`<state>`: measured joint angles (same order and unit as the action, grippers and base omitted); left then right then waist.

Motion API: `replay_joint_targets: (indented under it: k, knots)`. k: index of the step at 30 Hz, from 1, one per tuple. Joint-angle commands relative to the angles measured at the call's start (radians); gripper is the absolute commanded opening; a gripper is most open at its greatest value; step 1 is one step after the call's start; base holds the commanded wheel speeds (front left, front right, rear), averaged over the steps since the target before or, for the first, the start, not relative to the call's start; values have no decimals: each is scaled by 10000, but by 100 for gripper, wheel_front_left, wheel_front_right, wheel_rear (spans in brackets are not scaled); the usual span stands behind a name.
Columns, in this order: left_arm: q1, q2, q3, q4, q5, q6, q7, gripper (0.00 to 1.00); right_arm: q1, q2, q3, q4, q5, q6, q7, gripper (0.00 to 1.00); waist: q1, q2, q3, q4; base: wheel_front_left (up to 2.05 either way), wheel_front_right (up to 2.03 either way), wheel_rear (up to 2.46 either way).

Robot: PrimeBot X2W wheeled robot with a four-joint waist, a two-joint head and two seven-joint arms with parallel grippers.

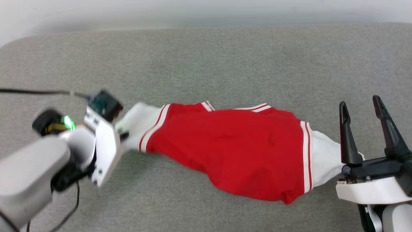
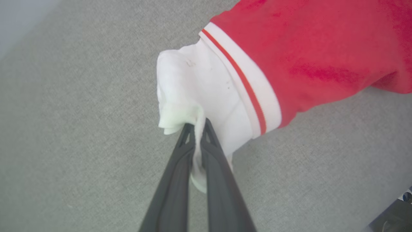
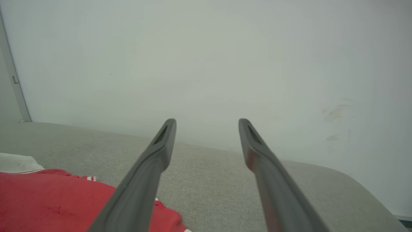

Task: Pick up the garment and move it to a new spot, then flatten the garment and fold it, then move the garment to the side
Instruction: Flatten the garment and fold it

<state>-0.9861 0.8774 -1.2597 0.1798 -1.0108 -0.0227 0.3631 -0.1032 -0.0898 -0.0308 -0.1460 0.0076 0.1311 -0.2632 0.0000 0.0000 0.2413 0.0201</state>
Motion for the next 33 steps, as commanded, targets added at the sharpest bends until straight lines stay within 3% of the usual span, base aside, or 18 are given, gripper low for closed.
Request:
replay_joint_targets:
  k: [1,7,12,13,14,27,33]
  knots:
    - [567,113,-14,-43,-187,167,-189,0,132,-72,-32,66,11,-7,-22,100,0,0,-90,103,0,0,0]
    - [2208,108,-96,167,-751,502,-497,0,186,-87,-3,225,54,-9,-22,100,0,0,-138,36,0,0,0]
    - [2911,-206,-148,609,-1005,416,-413,0,179,-88,43,365,45,-7,-22,100,0,0,-242,-41,0,0,0]
    - [2923,-197,-149,701,-1005,432,-423,30,202,-85,37,385,34,-7,-22,100,0,0,-283,-45,0,0,0]
    - [2853,-171,-102,751,-969,475,-479,100,231,-80,27,400,28,-7,-22,100,0,0,-333,-47,0,0,0]
    - [767,1550,769,-356,-682,297,535,100,252,61,-34,301,38,-7,-22,100,0,0,-533,-78,0,0,0]
    - [129,1723,1018,-187,-1174,195,1465,100,-30,15,66,233,51,-7,-22,100,0,0,-206,-305,0,0,0]
